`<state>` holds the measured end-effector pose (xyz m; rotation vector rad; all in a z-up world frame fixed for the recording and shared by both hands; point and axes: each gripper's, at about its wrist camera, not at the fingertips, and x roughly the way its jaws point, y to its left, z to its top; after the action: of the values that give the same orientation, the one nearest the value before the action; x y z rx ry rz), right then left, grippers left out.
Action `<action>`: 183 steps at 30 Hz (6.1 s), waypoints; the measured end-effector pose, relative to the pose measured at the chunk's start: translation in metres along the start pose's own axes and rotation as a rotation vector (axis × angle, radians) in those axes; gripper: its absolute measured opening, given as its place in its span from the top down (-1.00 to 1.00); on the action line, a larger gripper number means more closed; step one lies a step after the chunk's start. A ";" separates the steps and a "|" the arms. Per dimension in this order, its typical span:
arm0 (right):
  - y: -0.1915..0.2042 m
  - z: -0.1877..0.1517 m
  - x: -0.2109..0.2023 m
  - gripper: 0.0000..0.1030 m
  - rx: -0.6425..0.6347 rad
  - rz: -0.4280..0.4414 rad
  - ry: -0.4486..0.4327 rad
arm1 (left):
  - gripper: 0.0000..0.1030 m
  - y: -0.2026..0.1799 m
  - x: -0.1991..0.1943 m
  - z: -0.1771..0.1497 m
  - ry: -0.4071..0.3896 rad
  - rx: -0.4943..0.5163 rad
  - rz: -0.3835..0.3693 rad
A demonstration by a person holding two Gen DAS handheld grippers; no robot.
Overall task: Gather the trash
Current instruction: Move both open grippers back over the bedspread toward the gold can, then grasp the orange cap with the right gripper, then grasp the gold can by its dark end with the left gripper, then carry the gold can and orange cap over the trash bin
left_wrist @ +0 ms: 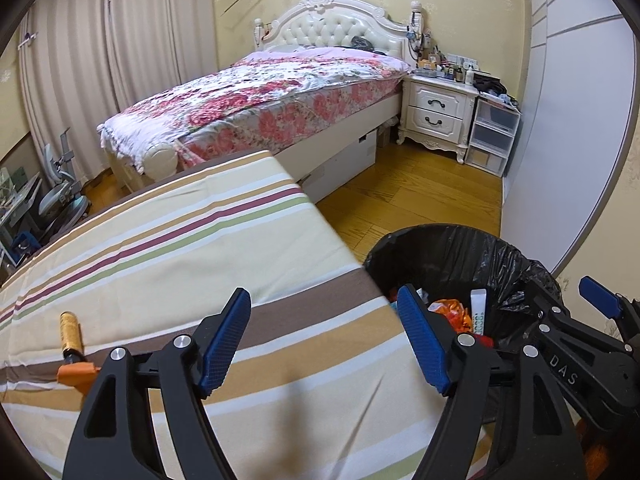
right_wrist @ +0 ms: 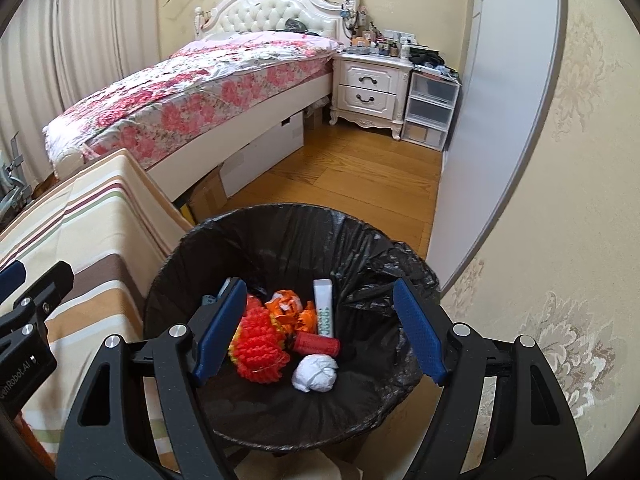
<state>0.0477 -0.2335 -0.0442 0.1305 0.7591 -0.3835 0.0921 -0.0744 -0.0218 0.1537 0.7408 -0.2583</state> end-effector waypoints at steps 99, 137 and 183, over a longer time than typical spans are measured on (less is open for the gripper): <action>0.244 -0.002 0.011 -0.10 -0.428 0.381 0.111 | -0.43 0.206 -0.031 -0.069 0.068 -0.345 0.270; 0.244 -0.006 0.003 -0.08 -0.446 0.358 0.102 | 0.52 0.210 -0.013 -0.066 0.123 -0.319 0.195; 0.032 -0.004 -0.030 -0.08 -0.159 0.120 0.001 | 0.52 0.029 -0.029 -0.033 0.014 -0.061 -0.061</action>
<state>0.0379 -0.1941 -0.0267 0.0269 0.7760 -0.2086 0.0590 -0.0340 -0.0248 0.0751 0.7668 -0.2928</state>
